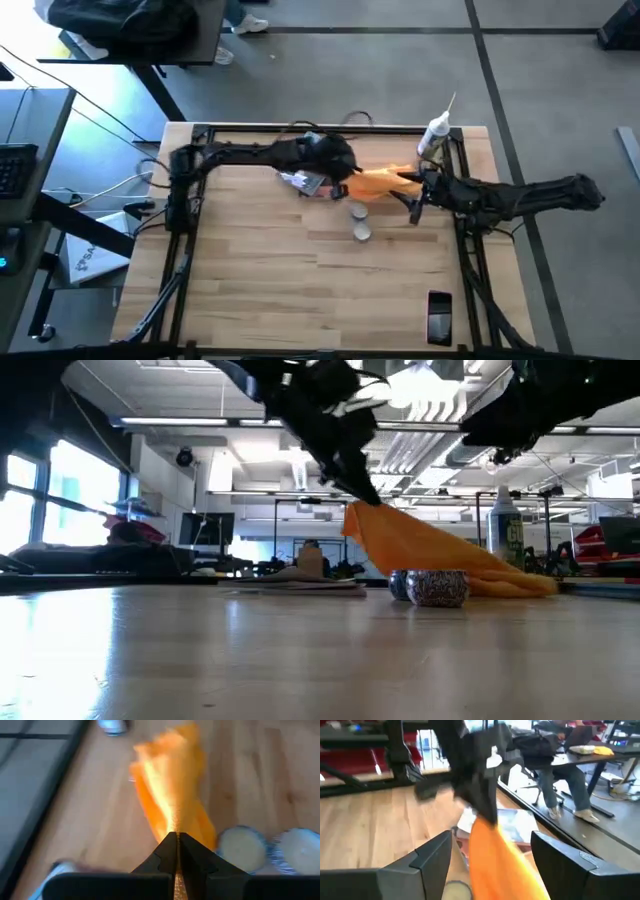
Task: Apply microfiber cloth
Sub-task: Spray the pink phone using the white spray bottle
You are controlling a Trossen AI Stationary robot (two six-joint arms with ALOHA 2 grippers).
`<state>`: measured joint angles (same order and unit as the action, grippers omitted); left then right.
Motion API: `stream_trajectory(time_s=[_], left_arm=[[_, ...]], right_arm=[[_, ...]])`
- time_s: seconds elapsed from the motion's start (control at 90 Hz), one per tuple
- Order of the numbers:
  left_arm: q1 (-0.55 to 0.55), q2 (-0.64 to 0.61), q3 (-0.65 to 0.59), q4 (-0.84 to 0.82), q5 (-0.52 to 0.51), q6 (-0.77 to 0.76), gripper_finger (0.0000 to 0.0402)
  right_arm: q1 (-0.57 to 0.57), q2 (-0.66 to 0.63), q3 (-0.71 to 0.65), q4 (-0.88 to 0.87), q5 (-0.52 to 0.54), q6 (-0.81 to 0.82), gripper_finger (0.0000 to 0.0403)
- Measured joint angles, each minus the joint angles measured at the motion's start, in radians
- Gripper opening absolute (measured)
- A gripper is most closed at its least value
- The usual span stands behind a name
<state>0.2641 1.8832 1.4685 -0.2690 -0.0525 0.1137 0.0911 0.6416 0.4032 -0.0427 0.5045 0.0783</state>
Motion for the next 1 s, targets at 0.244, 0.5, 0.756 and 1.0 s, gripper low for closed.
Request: stream_trajectory(time_s=[0.244, 0.5, 0.756, 1.0], left_arm=[[0.037, -0.377, -0.352, 0.218, 0.005, -0.024, 0.0000], [0.020, -0.690, -0.585, 0.358, 0.036, -0.012, 0.0000], [0.010, -0.839, -0.715, 0.422, 0.035, -0.005, 0.0000], [-0.033, -0.885, -0.801, 0.556, 0.061, -0.005, 0.0000]], right_arm=[[-0.036, 0.144, 0.002, 0.080, 0.012, 0.016, 0.0238], [-0.110, 0.244, 0.013, 0.248, 0.082, -0.098, 0.0238], [-0.197, 0.215, 0.282, -0.122, 0.412, -0.025, 0.0238], [-0.410, 0.244, 0.560, -0.687, 0.348, 0.368, 0.0238]])
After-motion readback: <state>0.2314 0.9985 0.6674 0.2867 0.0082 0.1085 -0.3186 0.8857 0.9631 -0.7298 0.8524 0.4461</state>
